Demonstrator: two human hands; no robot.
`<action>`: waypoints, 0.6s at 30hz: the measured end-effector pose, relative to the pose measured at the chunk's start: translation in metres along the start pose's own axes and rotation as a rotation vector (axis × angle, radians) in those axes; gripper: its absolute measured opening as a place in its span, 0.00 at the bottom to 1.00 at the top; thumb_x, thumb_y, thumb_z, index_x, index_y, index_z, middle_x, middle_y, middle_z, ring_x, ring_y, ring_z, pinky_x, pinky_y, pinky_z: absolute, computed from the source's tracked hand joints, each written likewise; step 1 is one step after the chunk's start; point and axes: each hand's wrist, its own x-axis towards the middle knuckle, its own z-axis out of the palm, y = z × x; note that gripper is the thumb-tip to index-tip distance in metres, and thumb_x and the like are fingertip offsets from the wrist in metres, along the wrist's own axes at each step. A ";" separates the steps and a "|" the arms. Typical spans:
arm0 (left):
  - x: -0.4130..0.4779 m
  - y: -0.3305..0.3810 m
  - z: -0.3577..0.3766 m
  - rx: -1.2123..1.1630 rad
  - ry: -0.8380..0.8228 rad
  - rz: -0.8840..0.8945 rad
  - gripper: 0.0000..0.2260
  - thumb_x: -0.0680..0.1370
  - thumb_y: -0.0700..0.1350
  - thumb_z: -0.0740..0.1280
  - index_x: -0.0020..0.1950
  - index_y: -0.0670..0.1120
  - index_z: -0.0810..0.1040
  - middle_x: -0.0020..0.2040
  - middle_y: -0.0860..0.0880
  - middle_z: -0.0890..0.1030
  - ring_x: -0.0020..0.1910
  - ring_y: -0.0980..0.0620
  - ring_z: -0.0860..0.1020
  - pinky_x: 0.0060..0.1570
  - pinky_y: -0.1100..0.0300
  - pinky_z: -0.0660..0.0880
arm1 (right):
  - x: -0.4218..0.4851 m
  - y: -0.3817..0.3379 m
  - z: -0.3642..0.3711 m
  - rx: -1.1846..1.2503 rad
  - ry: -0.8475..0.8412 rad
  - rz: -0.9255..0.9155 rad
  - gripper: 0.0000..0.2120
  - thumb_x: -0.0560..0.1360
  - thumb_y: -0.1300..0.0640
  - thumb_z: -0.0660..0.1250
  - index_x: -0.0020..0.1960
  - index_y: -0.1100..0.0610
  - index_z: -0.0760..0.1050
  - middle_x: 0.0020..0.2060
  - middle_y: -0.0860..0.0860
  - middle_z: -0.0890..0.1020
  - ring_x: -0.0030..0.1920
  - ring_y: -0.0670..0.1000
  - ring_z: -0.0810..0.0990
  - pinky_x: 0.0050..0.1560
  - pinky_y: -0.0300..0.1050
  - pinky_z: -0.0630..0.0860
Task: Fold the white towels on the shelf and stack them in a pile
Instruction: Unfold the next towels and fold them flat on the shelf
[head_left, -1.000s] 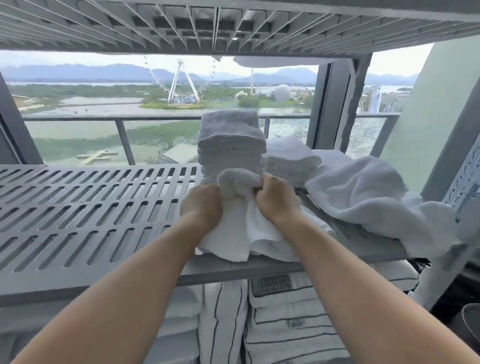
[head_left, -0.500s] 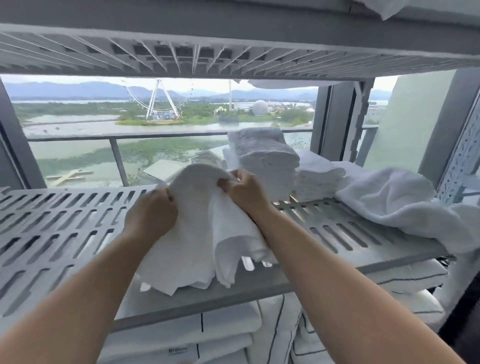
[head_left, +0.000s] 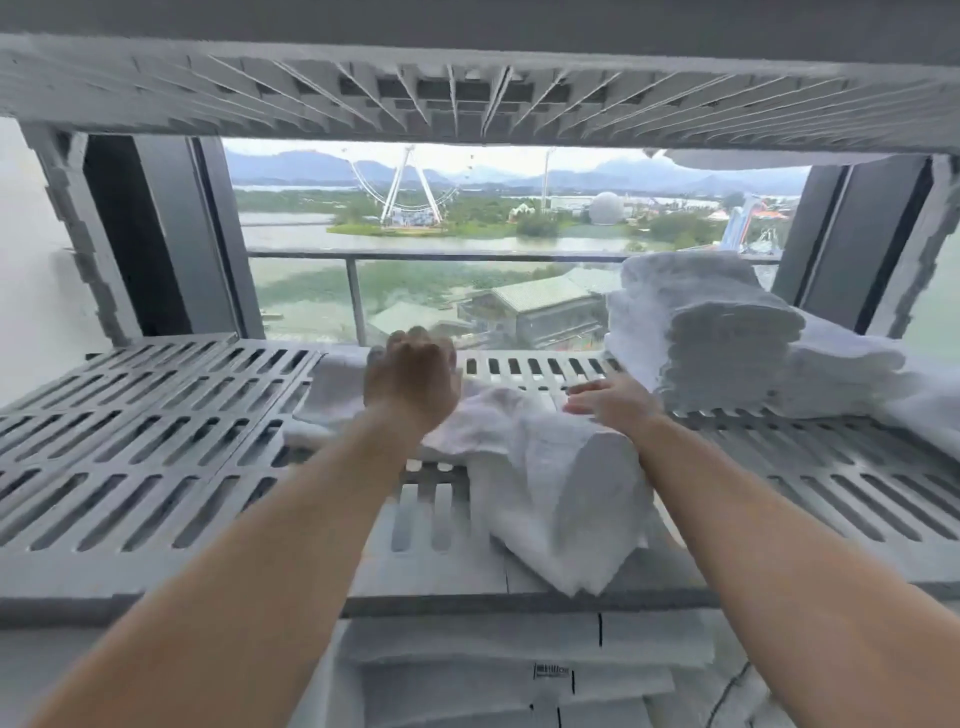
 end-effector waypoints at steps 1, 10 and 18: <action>-0.009 0.001 0.012 -0.028 -0.138 0.019 0.15 0.81 0.55 0.61 0.63 0.51 0.78 0.61 0.45 0.78 0.60 0.44 0.75 0.61 0.46 0.73 | 0.004 0.004 0.002 -0.002 0.046 0.009 0.13 0.78 0.63 0.67 0.61 0.64 0.78 0.44 0.55 0.84 0.43 0.52 0.83 0.42 0.39 0.77; -0.030 -0.032 0.044 -0.397 -0.538 0.151 0.30 0.74 0.51 0.68 0.76 0.60 0.67 0.77 0.54 0.68 0.76 0.51 0.63 0.74 0.50 0.62 | -0.014 -0.022 0.050 -0.857 -0.342 -0.317 0.25 0.72 0.37 0.71 0.54 0.59 0.82 0.48 0.54 0.84 0.46 0.51 0.80 0.49 0.46 0.75; -0.019 -0.029 0.051 -0.402 -0.266 0.113 0.11 0.81 0.44 0.61 0.56 0.55 0.82 0.52 0.51 0.83 0.53 0.48 0.79 0.53 0.51 0.75 | -0.016 -0.006 0.057 -1.210 -0.311 -0.453 0.23 0.72 0.50 0.72 0.65 0.53 0.73 0.57 0.55 0.81 0.56 0.56 0.79 0.54 0.47 0.76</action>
